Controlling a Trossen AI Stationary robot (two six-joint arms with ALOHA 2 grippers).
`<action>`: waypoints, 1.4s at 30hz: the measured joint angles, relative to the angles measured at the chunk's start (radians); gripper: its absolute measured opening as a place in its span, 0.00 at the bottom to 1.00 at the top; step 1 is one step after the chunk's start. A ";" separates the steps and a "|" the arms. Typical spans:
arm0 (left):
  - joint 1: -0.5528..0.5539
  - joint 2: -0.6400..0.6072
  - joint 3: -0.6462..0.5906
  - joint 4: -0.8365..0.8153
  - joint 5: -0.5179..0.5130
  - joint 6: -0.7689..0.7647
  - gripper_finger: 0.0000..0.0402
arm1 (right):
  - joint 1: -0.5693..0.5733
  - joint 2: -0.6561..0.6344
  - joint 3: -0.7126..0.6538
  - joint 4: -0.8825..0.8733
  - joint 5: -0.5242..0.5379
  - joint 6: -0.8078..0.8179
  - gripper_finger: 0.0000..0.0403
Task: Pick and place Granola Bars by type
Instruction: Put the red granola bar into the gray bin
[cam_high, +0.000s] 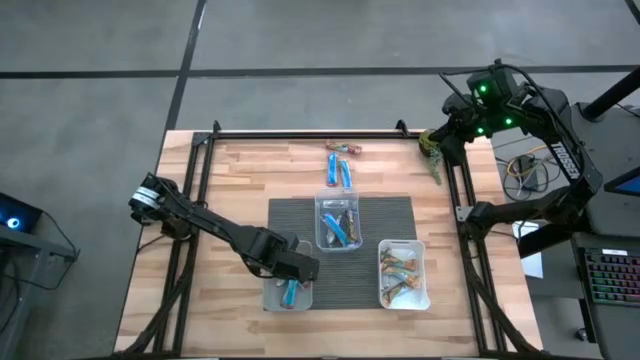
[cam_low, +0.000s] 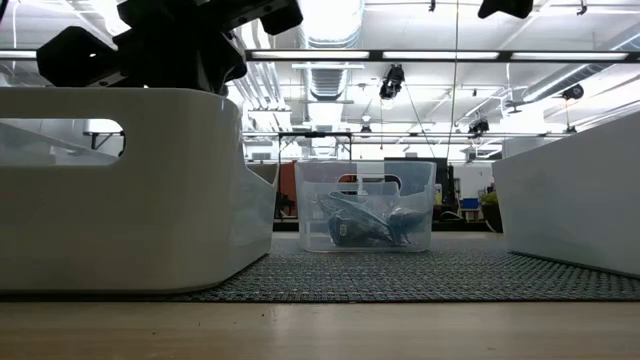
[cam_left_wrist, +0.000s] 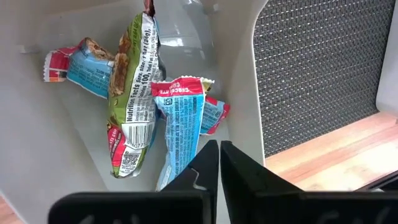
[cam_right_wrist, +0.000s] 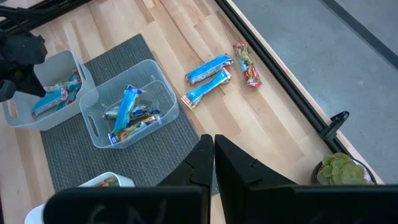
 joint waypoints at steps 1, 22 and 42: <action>0.000 0.000 0.000 0.000 0.000 0.000 0.00 | 0.000 0.000 -0.002 -0.001 0.000 0.000 0.02; 0.000 -0.226 0.063 0.139 -0.256 0.244 0.00 | 0.000 0.000 -0.017 0.000 0.001 0.000 0.02; 0.030 -0.311 0.148 0.135 -0.538 0.824 0.00 | 0.000 0.000 -0.017 0.001 0.000 0.019 0.02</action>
